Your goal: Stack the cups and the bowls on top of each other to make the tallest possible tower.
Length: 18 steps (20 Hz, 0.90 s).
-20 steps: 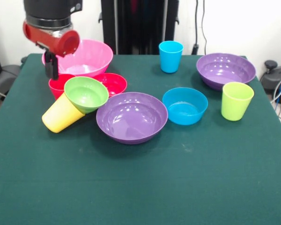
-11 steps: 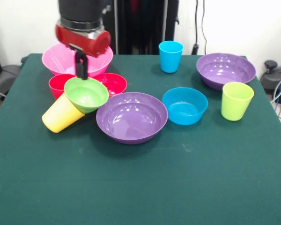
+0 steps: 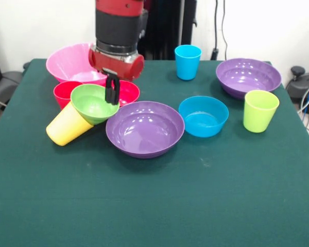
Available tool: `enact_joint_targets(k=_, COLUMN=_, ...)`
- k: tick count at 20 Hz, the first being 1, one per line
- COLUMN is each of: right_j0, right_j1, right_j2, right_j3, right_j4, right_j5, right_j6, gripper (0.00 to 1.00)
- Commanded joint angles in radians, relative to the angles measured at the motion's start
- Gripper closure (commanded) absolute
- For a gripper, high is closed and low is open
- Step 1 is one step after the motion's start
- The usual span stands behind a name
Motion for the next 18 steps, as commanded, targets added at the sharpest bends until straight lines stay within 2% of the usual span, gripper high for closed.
enact_joint_targets(k=1, right_j0=0.045, right_j1=0.166, right_j2=0.01, right_j3=0.066, right_j4=-0.03, right_j5=-0.136, right_j6=0.169, gripper=1.0)
enact_joint_targets(k=4, right_j0=0.068, right_j1=0.244, right_j2=-0.033, right_j3=0.042, right_j4=-0.033, right_j5=-0.22, right_j6=0.166, gripper=1.0)
enact_joint_targets(k=9, right_j0=0.077, right_j1=0.311, right_j2=-0.072, right_j3=0.015, right_j4=-0.029, right_j5=-0.28, right_j6=0.137, gripper=1.0)
enact_joint_targets(k=14, right_j0=0.045, right_j1=0.363, right_j2=-0.083, right_j3=-0.01, right_j4=-0.049, right_j5=-0.317, right_j6=0.098, gripper=1.0)
enact_joint_targets(k=18, right_j0=0.013, right_j1=0.375, right_j2=-0.084, right_j3=-0.015, right_j4=-0.067, right_j5=-0.318, right_j6=0.076, gripper=1.0)
